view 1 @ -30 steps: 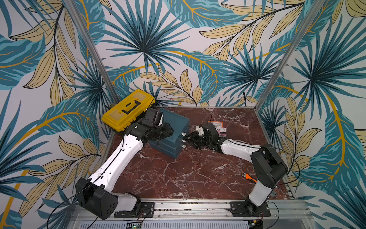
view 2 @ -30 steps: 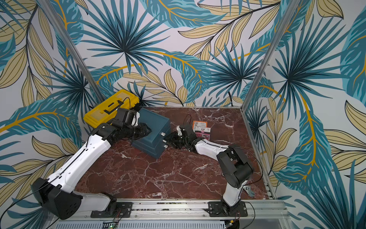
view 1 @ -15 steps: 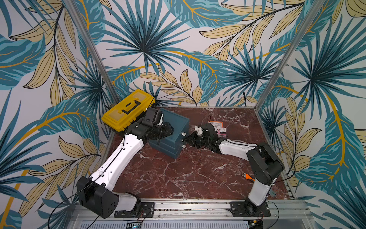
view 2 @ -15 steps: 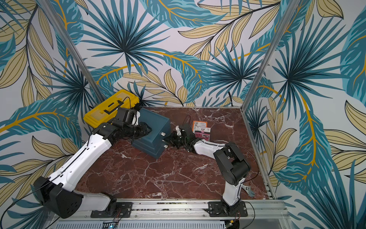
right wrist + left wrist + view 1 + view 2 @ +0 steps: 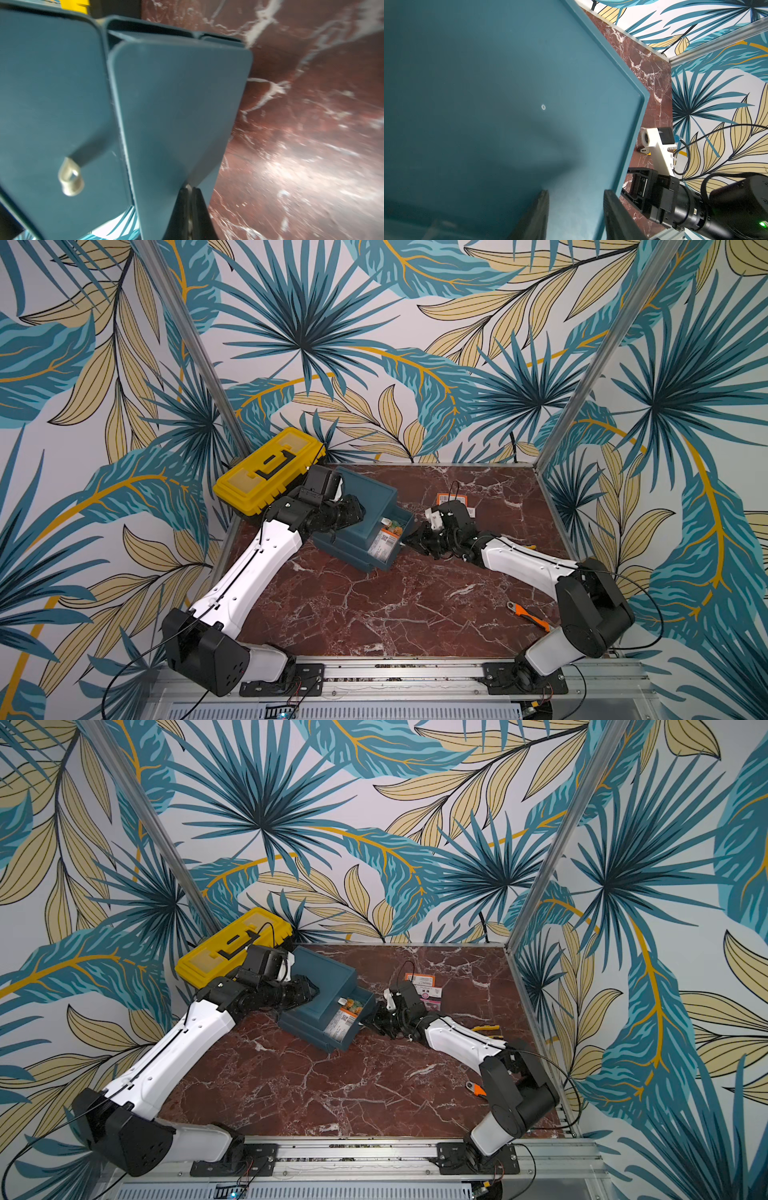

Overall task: Take the seed bags out of the drawer
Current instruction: Open the drawer in the storage box.

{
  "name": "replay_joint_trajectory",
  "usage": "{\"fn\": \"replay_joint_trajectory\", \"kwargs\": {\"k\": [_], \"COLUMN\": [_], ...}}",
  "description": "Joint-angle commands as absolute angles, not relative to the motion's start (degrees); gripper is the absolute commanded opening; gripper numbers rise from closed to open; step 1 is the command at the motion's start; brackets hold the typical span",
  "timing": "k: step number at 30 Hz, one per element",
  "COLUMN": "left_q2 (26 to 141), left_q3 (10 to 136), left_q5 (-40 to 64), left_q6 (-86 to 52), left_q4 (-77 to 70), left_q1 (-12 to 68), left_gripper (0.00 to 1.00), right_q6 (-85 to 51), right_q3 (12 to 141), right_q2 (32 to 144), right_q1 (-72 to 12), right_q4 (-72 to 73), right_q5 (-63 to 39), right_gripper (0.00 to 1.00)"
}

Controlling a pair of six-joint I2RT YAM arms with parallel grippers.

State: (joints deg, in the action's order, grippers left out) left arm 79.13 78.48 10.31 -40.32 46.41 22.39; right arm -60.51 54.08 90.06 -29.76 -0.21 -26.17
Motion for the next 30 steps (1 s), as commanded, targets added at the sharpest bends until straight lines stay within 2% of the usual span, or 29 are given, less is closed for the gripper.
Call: {"fn": "replay_joint_trajectory", "kwargs": {"k": [1, 10, 21, 22, 24, 27, 30], "left_q2": [82.0, 82.3, 82.3, 82.3, 82.5, 82.7, 82.6], "left_q3": [75.3, 75.2, 74.2, 74.1, 73.9, 74.0, 74.1], "left_q5": [9.6, 9.6, 10.0, 10.0, 10.2, 10.2, 10.3], "left_q6": [-40.4, -40.3, -40.4, -40.3, -40.4, -40.6, -40.8], "left_q4": [54.8, 55.0, 54.1, 54.1, 53.8, 53.5, 53.2], "left_q1": [22.0, 22.0, 22.0, 22.0, 22.0, 22.0, 22.0], "left_gripper": [0.47, 0.47, 0.47, 0.47, 0.47, 0.47, 0.47], "right_q6": [-57.8, -55.9, -53.1, -52.6, -50.3, -44.7, -37.6], "right_q3": [50.7, 49.3, 49.4, 49.8, 51.1, 54.3, 57.6], "right_q2": [87.5, 82.7, 83.4, 83.5, 83.4, 82.1, 79.5], "right_q1": [-29.3, -27.1, -26.2, -26.3, -26.2, -26.2, -26.1], "right_q4": [-5.8, -9.6, -12.0, -14.2, -17.3, -26.0, -35.0], "right_q5": [-28.7, -28.2, -28.7, -28.5, -26.7, -21.0, -12.8], "right_gripper": [0.0, 0.0, 0.0, 0.02, 0.22, 0.46, 0.56]}}
